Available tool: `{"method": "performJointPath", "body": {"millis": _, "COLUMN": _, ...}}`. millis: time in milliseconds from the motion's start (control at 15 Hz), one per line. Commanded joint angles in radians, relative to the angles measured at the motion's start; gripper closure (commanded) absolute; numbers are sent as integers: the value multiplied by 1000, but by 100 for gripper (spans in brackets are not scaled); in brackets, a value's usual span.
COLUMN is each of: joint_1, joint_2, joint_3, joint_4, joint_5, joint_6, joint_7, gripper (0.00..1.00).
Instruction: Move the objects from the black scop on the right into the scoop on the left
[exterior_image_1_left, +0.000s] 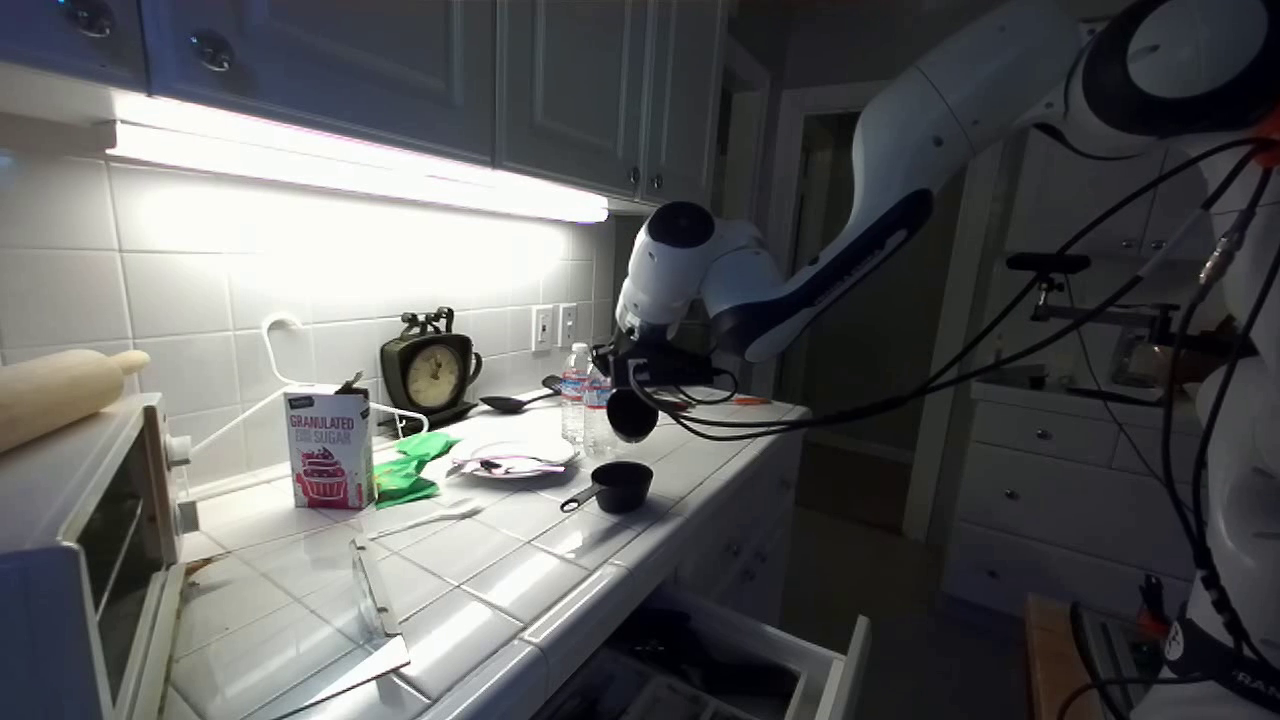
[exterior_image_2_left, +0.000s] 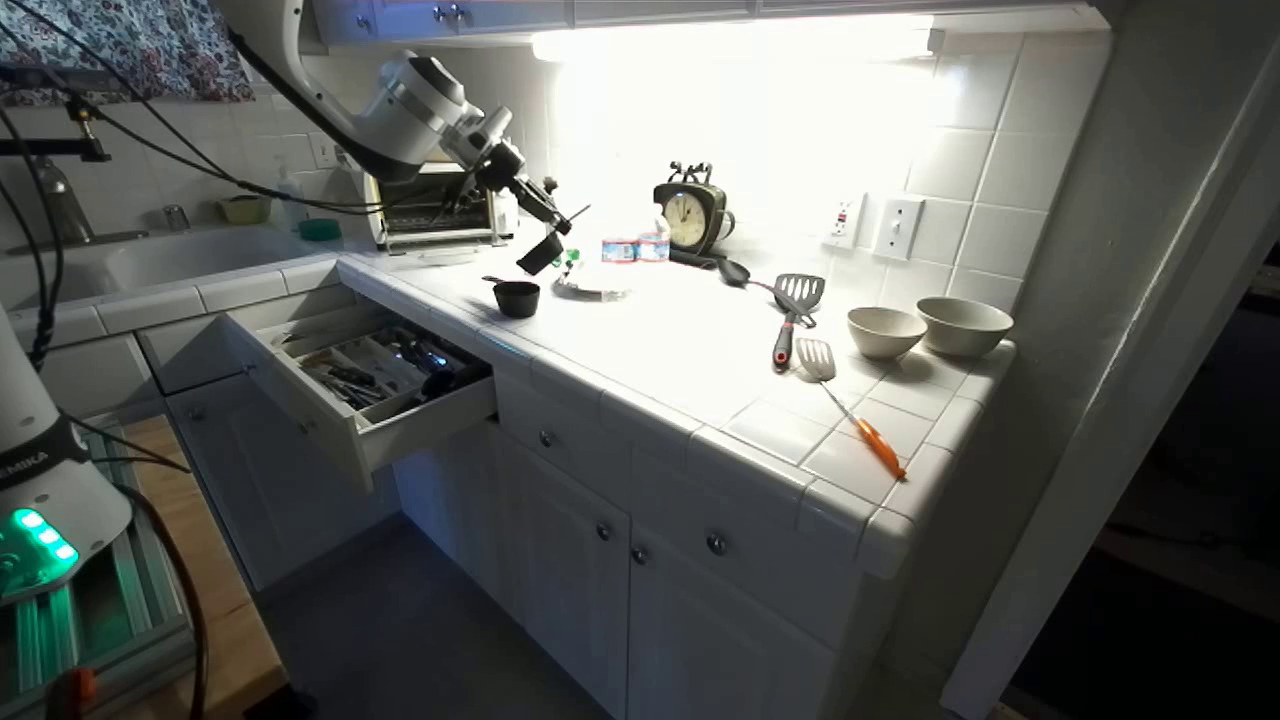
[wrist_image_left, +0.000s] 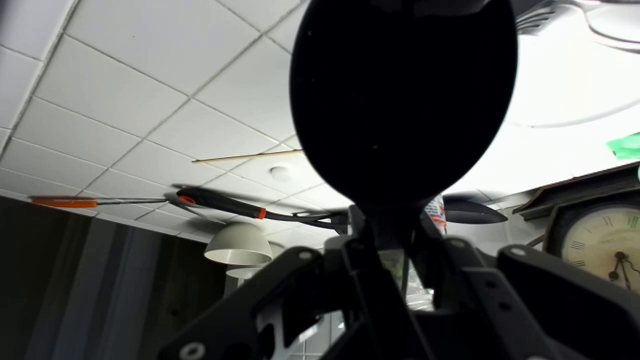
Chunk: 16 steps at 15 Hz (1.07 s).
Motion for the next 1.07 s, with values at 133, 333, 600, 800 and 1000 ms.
{"method": "performJointPath", "body": {"millis": 133, "joint_1": -22, "joint_2": -47, "joint_3": 29, "joint_4": -39, "joint_5": -75, "joint_6": -12, "joint_7": 69, "gripper": 94}}
{"method": "performJointPath", "body": {"millis": 333, "joint_1": -25, "joint_2": -51, "joint_3": 33, "joint_4": -41, "joint_5": -90, "joint_6": -13, "joint_7": 82, "gripper": 94}}
{"method": "performJointPath", "body": {"millis": 600, "joint_1": -31, "joint_2": -51, "joint_3": 39, "joint_4": -41, "joint_5": -104, "joint_6": -14, "joint_7": 95, "gripper": 94}}
{"method": "performJointPath", "body": {"millis": 800, "joint_1": -33, "joint_2": -52, "joint_3": 41, "joint_4": -42, "joint_5": -108, "joint_6": -14, "joint_7": 103, "gripper": 94}}
{"method": "performJointPath", "body": {"millis": 1000, "joint_1": -34, "joint_2": -54, "joint_3": 42, "joint_4": -42, "joint_5": -120, "joint_6": -15, "joint_7": 115, "gripper": 94}}
